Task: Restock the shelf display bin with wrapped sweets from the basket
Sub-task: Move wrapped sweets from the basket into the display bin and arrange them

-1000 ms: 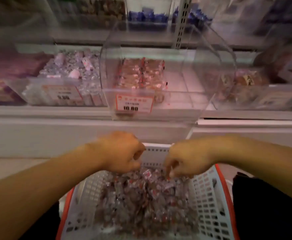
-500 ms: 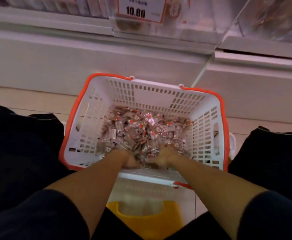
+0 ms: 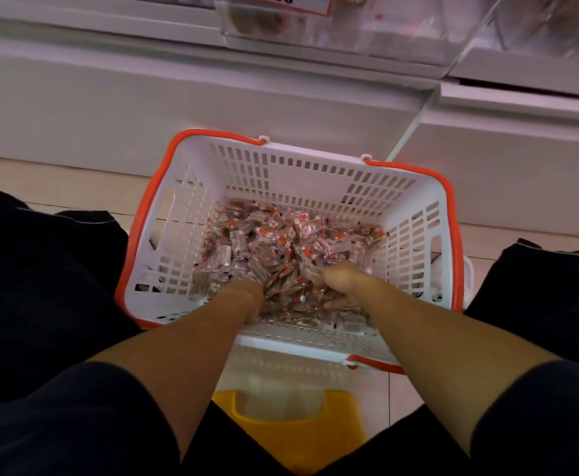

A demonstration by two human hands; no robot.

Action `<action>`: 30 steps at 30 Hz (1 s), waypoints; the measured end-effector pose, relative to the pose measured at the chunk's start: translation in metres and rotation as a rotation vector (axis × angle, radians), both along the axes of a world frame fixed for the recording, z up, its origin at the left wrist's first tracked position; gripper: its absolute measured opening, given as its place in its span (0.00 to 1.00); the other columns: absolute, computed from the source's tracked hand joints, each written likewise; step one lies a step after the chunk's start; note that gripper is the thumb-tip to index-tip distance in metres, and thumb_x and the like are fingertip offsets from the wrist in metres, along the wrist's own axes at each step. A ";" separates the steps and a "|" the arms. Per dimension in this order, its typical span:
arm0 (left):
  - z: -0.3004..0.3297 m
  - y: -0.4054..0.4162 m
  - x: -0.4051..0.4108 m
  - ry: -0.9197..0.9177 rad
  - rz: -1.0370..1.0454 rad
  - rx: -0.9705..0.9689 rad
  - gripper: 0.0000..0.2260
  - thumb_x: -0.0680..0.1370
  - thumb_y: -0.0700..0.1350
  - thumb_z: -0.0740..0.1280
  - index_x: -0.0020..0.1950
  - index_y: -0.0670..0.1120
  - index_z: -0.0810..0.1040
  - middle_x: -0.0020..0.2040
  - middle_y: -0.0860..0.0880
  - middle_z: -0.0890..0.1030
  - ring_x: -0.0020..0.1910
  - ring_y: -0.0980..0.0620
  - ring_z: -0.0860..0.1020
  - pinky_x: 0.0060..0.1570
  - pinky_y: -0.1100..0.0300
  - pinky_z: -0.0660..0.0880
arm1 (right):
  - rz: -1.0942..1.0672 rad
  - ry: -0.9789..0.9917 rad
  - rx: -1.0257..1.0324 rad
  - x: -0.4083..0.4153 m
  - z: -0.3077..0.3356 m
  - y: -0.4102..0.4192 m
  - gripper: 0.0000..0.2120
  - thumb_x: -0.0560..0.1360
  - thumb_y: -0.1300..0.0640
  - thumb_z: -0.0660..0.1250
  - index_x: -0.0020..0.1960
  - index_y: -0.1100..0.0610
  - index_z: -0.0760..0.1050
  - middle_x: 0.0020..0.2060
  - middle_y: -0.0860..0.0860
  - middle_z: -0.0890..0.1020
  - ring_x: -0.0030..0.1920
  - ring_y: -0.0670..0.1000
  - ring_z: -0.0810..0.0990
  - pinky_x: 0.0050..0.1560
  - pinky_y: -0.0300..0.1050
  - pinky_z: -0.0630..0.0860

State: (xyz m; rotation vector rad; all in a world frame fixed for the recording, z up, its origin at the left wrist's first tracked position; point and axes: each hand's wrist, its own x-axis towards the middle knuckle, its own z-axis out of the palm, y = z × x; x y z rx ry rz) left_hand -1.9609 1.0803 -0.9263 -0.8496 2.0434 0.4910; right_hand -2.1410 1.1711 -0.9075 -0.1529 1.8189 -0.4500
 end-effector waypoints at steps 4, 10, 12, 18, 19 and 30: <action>0.003 0.000 -0.001 0.063 0.049 0.025 0.16 0.79 0.44 0.65 0.67 0.43 0.74 0.63 0.41 0.77 0.62 0.42 0.75 0.65 0.50 0.71 | 0.040 0.062 0.022 -0.019 0.013 0.004 0.07 0.79 0.57 0.66 0.50 0.60 0.79 0.45 0.55 0.84 0.45 0.55 0.84 0.48 0.55 0.84; 0.026 -0.008 -0.006 0.414 0.482 0.288 0.10 0.80 0.42 0.65 0.40 0.48 0.70 0.40 0.47 0.76 0.37 0.52 0.75 0.32 0.63 0.71 | 0.282 0.233 -0.046 -0.035 0.041 0.007 0.05 0.79 0.56 0.65 0.51 0.58 0.77 0.48 0.49 0.77 0.44 0.49 0.76 0.44 0.41 0.73; 0.034 -0.015 -0.008 0.512 0.750 0.445 0.06 0.81 0.41 0.64 0.45 0.44 0.71 0.44 0.45 0.80 0.41 0.48 0.82 0.32 0.62 0.77 | 0.384 0.250 -0.055 -0.039 0.060 0.001 0.08 0.80 0.56 0.65 0.46 0.60 0.77 0.38 0.49 0.79 0.36 0.48 0.74 0.42 0.45 0.78; 0.083 -0.049 -0.027 0.852 1.324 0.920 0.15 0.81 0.40 0.65 0.66 0.39 0.72 0.57 0.39 0.82 0.49 0.43 0.85 0.40 0.60 0.81 | 0.264 -0.091 -0.257 -0.066 0.161 -0.028 0.04 0.79 0.65 0.65 0.54 0.63 0.76 0.43 0.57 0.84 0.40 0.57 0.85 0.46 0.55 0.84; 0.098 -0.055 -0.033 0.909 1.332 0.964 0.13 0.81 0.39 0.65 0.65 0.38 0.73 0.54 0.39 0.84 0.48 0.43 0.85 0.39 0.60 0.82 | 0.241 -0.134 -0.314 -0.070 0.181 -0.032 0.04 0.79 0.66 0.65 0.53 0.63 0.76 0.45 0.58 0.85 0.43 0.59 0.86 0.46 0.54 0.84; 0.325 -0.094 -0.063 1.141 0.762 1.013 0.15 0.78 0.34 0.65 0.62 0.47 0.74 0.48 0.38 0.83 0.38 0.50 0.85 0.31 0.65 0.80 | 0.041 -0.095 -0.920 -0.076 0.341 -0.034 0.14 0.68 0.57 0.71 0.51 0.62 0.81 0.42 0.56 0.84 0.39 0.49 0.82 0.38 0.46 0.82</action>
